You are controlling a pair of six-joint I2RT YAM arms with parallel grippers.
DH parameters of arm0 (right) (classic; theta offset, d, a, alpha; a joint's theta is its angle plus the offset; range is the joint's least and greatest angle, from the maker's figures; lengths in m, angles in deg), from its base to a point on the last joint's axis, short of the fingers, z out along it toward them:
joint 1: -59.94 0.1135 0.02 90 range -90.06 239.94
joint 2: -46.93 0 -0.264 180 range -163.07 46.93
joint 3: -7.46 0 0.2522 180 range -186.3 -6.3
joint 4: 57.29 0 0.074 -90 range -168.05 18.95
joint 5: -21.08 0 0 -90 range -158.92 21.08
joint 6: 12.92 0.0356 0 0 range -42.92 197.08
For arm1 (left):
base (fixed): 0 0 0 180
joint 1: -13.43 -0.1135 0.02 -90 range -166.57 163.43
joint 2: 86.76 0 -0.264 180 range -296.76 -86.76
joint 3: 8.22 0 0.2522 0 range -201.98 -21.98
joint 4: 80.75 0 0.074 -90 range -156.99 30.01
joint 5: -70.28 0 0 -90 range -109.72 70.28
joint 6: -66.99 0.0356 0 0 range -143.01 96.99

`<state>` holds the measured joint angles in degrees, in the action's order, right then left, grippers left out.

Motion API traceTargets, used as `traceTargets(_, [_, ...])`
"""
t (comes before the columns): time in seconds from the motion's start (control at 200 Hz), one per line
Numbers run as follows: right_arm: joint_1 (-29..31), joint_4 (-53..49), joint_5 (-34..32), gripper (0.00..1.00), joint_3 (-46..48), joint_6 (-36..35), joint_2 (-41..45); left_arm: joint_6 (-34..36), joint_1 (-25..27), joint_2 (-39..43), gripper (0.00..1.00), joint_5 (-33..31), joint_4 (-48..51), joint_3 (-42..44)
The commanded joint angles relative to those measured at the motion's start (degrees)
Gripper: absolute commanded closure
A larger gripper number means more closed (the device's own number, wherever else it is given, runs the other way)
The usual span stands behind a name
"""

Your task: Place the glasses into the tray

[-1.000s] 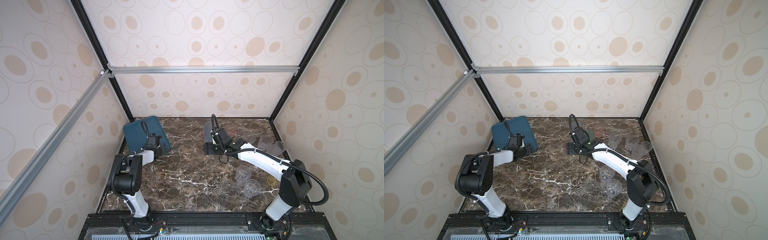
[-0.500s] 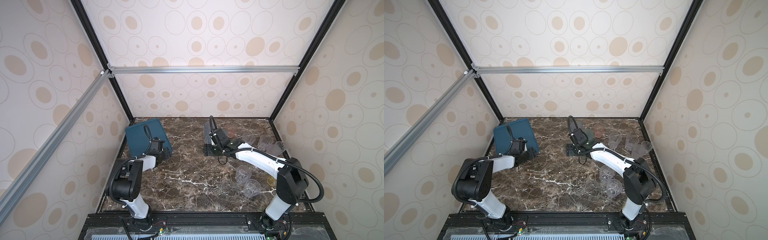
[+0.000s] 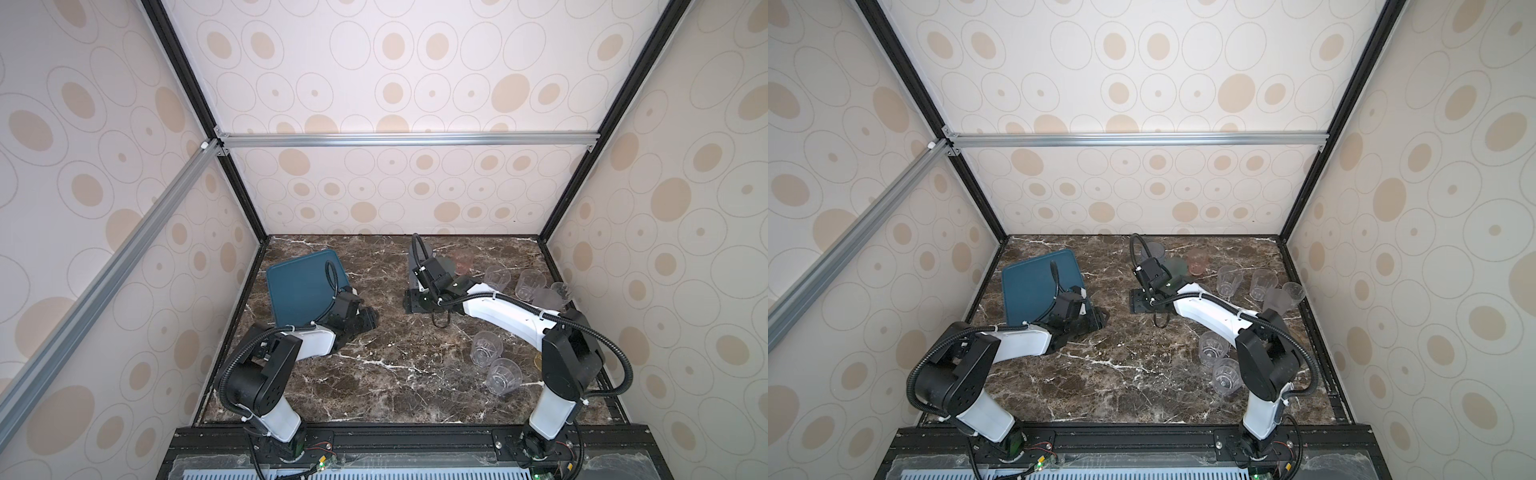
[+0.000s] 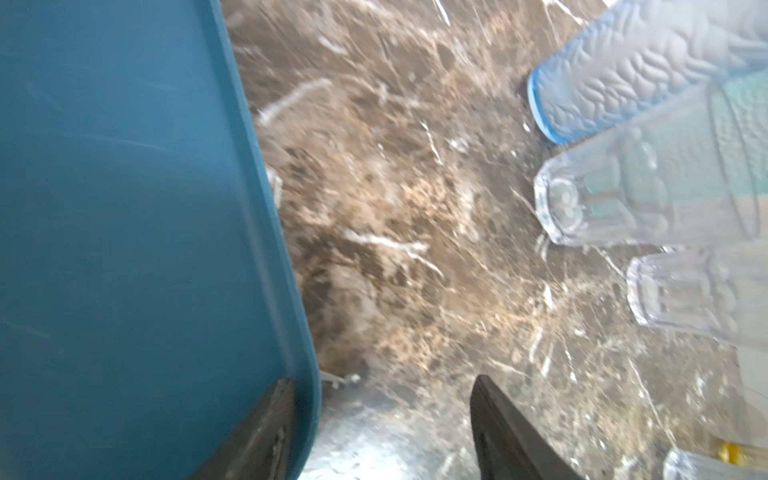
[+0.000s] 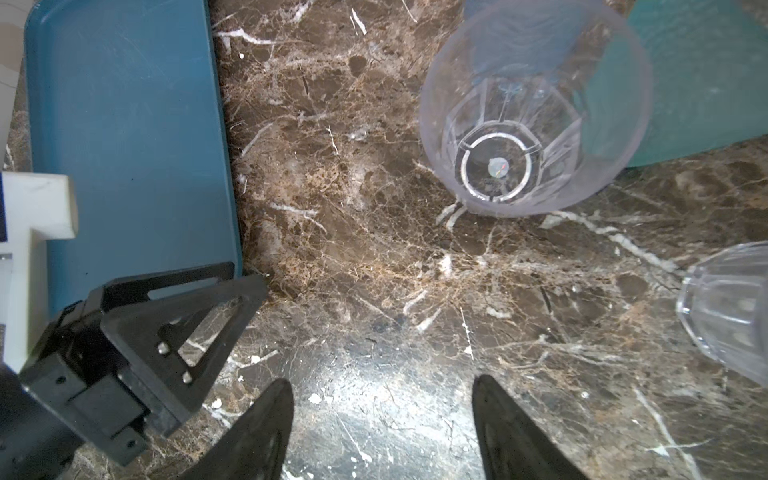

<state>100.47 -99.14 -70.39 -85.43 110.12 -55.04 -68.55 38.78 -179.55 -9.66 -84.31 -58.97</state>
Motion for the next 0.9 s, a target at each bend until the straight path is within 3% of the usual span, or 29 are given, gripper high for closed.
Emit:
traceTargets(0.0, [1.6, -1.9, 0.2, 0.29, -2.2, 1.8, -2.0, -0.8, 0.5, 2.7, 0.33, -0.2, 6.6, -1.5])
traceTargets(0.19, [4.1, -2.0, 0.9, 0.31, -5.2, 4.4, -5.9, 9.1, -5.0, 9.4, 0.31, -6.6, 18.0, -7.3])
traceTargets(0.405, [6.4, -1.5, 0.7, 0.39, -9.3, 7.1, -12.2, 14.2, -14.6, 13.9, 0.32, -9.2, 20.1, -6.5])
traceTargets(0.67, [10.1, -5.6, -0.4, 0.44, -20.9, 5.9, -22.6, 16.2, -16.7, 20.6, 0.3, -17.0, 18.9, -4.3])
traceTargets(0.895, [11.5, -10.3, -1.5, 0.52, -31.4, 2.3, -30.7, 15.7, -16.7, 24.1, 0.28, -17.8, 16.7, -1.5])
